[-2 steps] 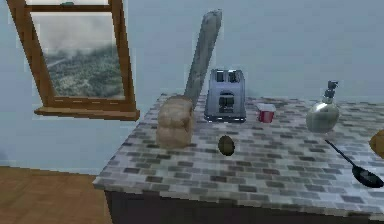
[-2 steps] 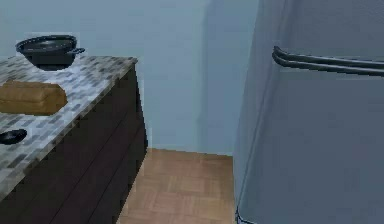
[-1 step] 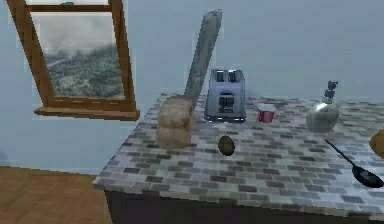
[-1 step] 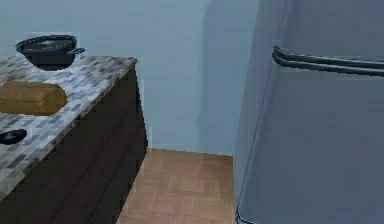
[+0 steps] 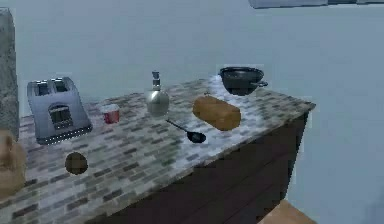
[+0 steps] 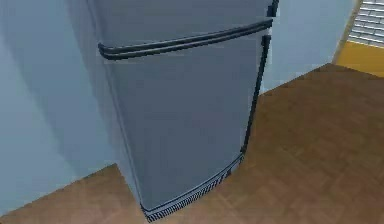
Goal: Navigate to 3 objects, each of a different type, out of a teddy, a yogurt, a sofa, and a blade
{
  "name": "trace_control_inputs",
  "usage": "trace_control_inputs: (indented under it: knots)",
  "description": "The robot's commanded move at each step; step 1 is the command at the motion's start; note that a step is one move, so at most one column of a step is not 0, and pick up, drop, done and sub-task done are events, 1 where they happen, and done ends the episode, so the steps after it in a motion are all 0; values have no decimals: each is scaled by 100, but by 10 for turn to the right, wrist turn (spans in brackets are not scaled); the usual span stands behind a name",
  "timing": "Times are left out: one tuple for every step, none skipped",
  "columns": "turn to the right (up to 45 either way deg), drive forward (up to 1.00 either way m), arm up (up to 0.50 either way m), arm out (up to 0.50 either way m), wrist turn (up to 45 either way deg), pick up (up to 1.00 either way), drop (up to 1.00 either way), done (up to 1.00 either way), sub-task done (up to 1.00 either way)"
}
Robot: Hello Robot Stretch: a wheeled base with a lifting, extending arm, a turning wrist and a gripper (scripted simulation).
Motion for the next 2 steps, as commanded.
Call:
trace_control_inputs:
  knots:
    - [450, 0, 0, 0, 0, 0, 0, 0, 0]
    - [450, 0, 0, 0, 0, 0, 0, 0, 0]
